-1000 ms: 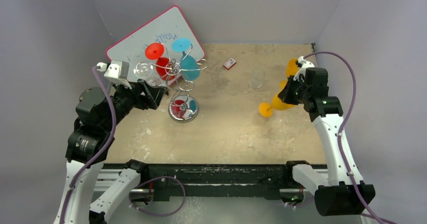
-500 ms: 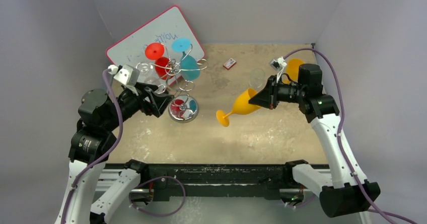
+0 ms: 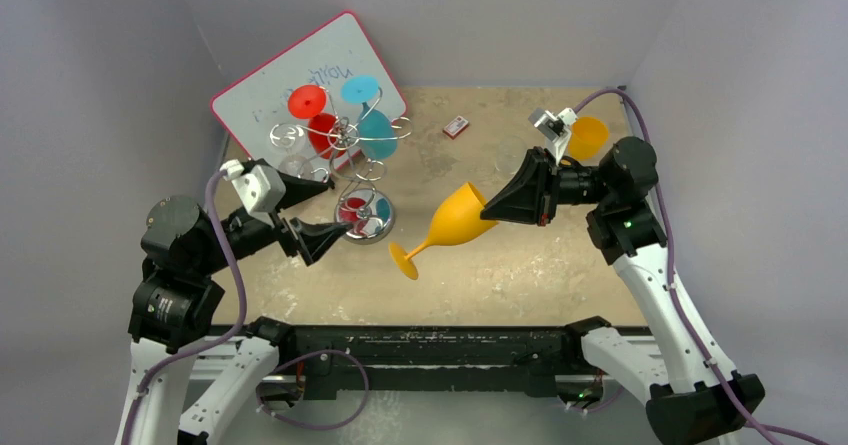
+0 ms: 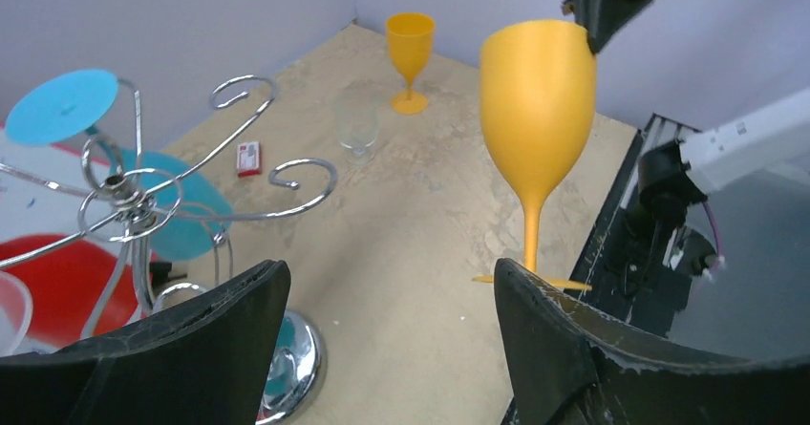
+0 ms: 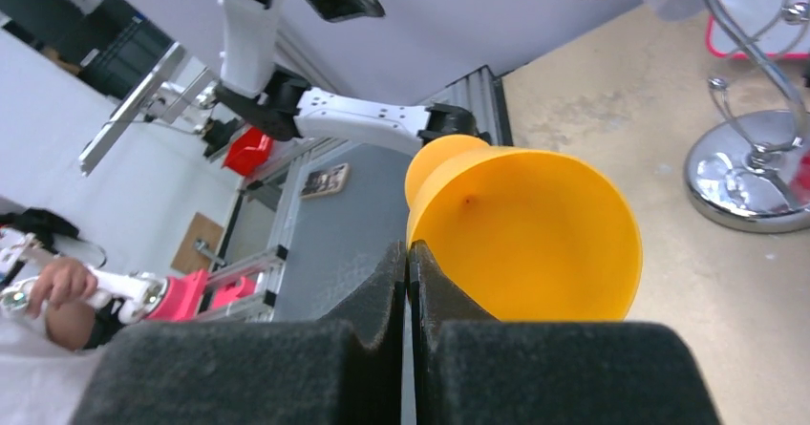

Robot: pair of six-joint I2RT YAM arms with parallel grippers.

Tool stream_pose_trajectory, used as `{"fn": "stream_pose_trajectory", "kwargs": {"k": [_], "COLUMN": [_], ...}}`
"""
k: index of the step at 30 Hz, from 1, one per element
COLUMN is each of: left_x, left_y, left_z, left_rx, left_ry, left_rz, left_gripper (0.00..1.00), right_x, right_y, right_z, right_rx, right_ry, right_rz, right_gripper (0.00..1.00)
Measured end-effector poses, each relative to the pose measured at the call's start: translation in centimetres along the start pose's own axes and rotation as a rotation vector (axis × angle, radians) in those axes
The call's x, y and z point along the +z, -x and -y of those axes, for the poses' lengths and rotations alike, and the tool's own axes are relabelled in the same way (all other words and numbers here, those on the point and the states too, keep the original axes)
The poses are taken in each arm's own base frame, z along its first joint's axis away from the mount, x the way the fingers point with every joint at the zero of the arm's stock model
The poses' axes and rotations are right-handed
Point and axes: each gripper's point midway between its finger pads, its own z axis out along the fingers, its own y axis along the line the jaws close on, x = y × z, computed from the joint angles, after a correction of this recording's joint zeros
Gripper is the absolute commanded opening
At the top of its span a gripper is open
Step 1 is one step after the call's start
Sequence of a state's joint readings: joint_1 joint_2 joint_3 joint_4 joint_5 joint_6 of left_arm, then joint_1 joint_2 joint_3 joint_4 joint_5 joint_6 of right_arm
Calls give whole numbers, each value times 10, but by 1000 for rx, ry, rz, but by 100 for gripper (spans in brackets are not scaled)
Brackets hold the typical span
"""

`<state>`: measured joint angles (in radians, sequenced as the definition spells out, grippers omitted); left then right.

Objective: Place the wine glass upside down on the wine glass rack

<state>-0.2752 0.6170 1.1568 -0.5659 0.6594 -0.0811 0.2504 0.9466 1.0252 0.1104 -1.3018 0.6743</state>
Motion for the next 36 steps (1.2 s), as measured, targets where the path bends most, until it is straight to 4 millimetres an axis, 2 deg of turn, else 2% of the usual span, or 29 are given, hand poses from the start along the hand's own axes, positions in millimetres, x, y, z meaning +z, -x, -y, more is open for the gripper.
{"fn": "stream_pose_trajectory", "kwargs": {"k": [6, 11, 17, 21, 30, 36], "left_x": [-10, -16, -19, -21, -22, -20], "left_y": [-8, -15, -22, -29, -39, -46], "left_z": [31, 47, 55, 58, 66, 67], "left_rx": [189, 298, 371, 407, 433, 432], "left_ry": [-192, -305, -371, -408, -489, -531], "left_rz": [2, 5, 5, -4, -13, -26], "left_gripper": [73, 72, 64, 63, 62, 56], "right_x": [3, 11, 26, 34, 53, 57], "right_y": [13, 19, 21, 25, 39, 46], "right_z": [-32, -49, -41, -33, -34, -39], "right_rx": [3, 16, 111, 156, 181, 177], "right_ry": [106, 180, 218, 226, 312, 328], "right_rz": [28, 24, 4, 13, 14, 17], "right_gripper": [0, 0, 0, 0, 0, 0]}}
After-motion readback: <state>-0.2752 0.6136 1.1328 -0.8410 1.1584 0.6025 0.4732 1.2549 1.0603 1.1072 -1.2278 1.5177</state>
